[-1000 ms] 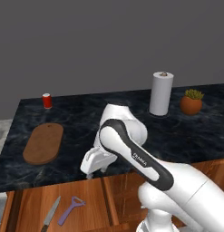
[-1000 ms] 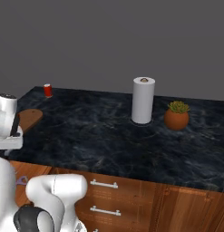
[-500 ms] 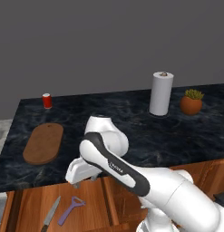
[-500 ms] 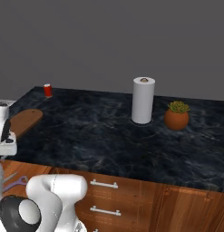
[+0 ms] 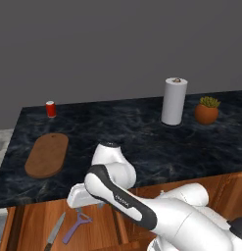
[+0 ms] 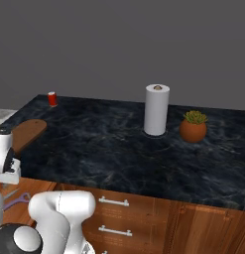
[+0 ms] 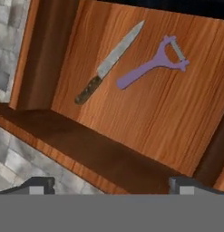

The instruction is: Open the drawer on the left and place the cutting tools on the cutting board.

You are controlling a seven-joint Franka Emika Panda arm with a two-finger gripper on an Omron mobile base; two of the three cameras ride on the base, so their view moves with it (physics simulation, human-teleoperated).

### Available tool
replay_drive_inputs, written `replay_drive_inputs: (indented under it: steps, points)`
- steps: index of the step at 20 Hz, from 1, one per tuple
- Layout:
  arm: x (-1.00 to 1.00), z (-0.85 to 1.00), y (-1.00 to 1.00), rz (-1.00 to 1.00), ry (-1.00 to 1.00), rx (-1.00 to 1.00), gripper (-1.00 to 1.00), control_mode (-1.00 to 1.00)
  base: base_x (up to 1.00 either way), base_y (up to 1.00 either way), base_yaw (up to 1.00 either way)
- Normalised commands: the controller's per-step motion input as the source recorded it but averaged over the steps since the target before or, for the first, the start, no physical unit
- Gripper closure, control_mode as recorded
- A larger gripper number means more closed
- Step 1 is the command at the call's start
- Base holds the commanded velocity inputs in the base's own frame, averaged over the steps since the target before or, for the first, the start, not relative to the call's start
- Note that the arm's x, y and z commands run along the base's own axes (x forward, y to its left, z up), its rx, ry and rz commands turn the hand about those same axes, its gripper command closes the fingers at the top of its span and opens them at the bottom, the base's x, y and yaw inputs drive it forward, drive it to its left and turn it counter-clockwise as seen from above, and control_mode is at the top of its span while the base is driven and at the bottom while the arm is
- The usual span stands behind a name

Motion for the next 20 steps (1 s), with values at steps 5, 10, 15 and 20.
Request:
replay_drive_inputs:
  steps: [5,10,15,20]
  points:
    - [0.22,-0.47,0.42,-0.43,0.03,0.00,-1.00,-1.00,0.00,0.00,0.00]
    - [0.66,-0.33,0.48,-0.37,0.11,-0.01,-1.00,-1.00,0.00,0.00,0.00]
    - [0.86,-0.34,0.32,-0.13,0.23,-0.06,-1.00,-1.00,0.00,0.00,0.00]
    - [0.26,-0.12,0.28,0.01,0.18,-0.11,-1.00,-1.00,0.00,0.00,0.00]
